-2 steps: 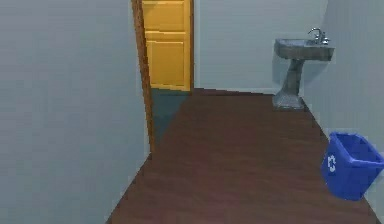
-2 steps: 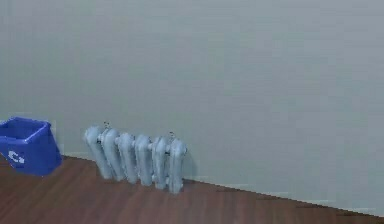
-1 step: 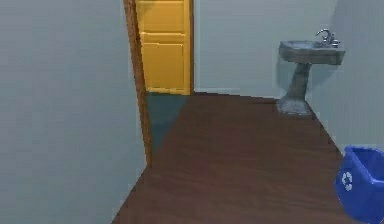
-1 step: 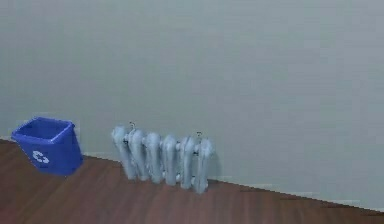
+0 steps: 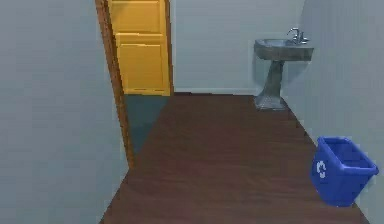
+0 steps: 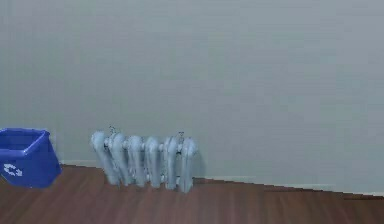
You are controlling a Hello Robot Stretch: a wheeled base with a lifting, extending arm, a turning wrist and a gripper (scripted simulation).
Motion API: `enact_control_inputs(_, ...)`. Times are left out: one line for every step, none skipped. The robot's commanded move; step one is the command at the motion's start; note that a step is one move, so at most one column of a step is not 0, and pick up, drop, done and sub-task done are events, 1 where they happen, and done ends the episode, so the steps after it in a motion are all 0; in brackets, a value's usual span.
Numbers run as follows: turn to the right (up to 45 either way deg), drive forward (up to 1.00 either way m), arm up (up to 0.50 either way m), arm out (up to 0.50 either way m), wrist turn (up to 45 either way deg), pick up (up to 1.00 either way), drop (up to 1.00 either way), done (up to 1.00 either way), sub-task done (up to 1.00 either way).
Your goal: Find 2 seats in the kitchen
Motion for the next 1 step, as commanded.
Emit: enact_control_inputs(0.0, 1.00, 0.00, 0.00, 0.0, 0.00, 0.00, 0.00, 0.00)
